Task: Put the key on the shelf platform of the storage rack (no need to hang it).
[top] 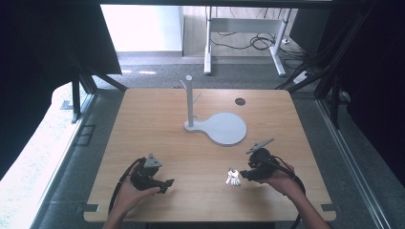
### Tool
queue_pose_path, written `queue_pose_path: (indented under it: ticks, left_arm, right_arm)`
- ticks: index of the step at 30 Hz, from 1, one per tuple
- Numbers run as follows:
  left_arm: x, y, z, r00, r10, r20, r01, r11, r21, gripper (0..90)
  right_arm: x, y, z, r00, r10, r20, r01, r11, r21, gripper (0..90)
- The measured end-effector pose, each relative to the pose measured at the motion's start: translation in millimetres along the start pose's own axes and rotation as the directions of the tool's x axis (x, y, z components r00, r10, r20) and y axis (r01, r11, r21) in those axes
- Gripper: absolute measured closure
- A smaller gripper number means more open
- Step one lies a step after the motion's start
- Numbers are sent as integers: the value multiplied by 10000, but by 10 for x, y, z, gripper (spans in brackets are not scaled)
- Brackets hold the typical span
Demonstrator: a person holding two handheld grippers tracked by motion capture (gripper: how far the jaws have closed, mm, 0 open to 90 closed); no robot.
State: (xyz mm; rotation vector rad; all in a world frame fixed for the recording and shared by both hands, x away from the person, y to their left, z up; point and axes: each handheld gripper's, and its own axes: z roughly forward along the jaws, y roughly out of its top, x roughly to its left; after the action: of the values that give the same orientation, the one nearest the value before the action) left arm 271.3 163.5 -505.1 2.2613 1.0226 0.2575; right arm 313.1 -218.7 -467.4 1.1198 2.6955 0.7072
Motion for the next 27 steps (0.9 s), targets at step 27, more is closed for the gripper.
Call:
queue_pose_path:
  ticks: [27]
  left_arm:
    - [11,-6,30,9999,-55,132,54,9999,105,203]
  right_arm:
    - [126,354,336,9970,-706,-333,736,9922,1004,563]
